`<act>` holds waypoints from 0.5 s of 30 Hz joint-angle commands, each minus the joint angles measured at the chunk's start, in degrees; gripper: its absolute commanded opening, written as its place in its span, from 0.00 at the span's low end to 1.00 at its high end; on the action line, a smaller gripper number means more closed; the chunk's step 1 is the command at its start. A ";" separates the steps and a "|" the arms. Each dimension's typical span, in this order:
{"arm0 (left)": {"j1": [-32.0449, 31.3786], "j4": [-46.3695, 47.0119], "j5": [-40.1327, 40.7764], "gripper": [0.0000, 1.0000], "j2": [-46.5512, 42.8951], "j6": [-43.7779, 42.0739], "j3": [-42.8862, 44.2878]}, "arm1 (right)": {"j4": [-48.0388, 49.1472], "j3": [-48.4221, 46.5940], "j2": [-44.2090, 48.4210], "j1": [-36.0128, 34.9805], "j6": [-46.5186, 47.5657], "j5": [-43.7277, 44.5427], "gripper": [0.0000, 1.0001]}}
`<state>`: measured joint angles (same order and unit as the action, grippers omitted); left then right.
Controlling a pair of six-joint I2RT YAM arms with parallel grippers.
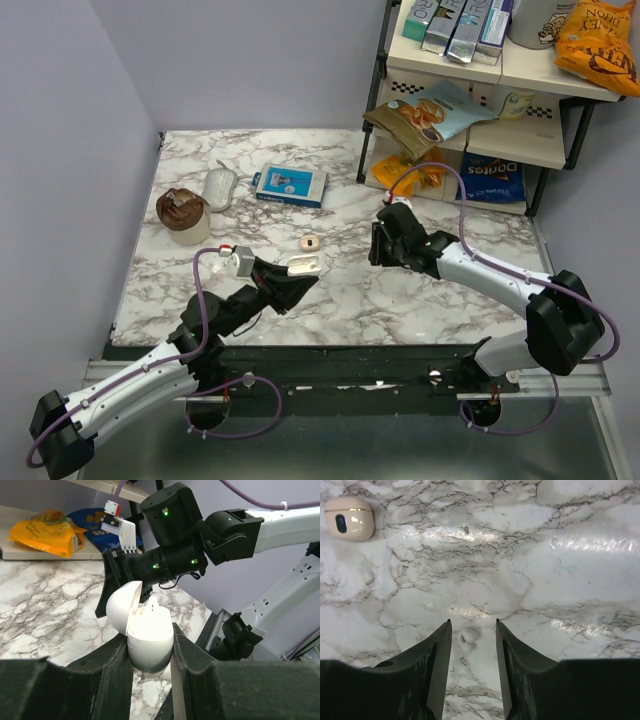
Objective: Insert the wireless bluetooth earbuds into the charging case
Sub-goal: Adjust the earbud at the center of the board.
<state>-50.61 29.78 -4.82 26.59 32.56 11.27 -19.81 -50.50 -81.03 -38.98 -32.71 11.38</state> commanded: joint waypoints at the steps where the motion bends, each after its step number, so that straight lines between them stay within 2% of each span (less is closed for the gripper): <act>1: -0.37 -0.69 1.22 0.00 0.39 -1.18 0.51 | -6.46 -2.84 -0.35 -1.10 20.74 -3.54 0.47; 5: -0.37 -0.08 0.69 0.00 1.09 -1.00 0.51 | -11.21 -7.24 -5.62 -1.88 23.74 -6.28 0.45; 10: -0.54 -0.86 0.51 0.00 0.57 -0.92 0.69 | -12.96 -10.40 -9.66 -4.96 24.71 -7.15 0.54; 15: -0.72 -1.57 0.86 0.00 -0.13 -1.09 0.77 | -12.88 -10.67 -13.36 -5.40 23.39 -7.69 0.54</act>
<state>-50.76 28.62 -4.69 27.29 32.32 11.27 -29.95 -60.14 -92.97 -44.23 -10.35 5.21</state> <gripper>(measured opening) 0.372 0.540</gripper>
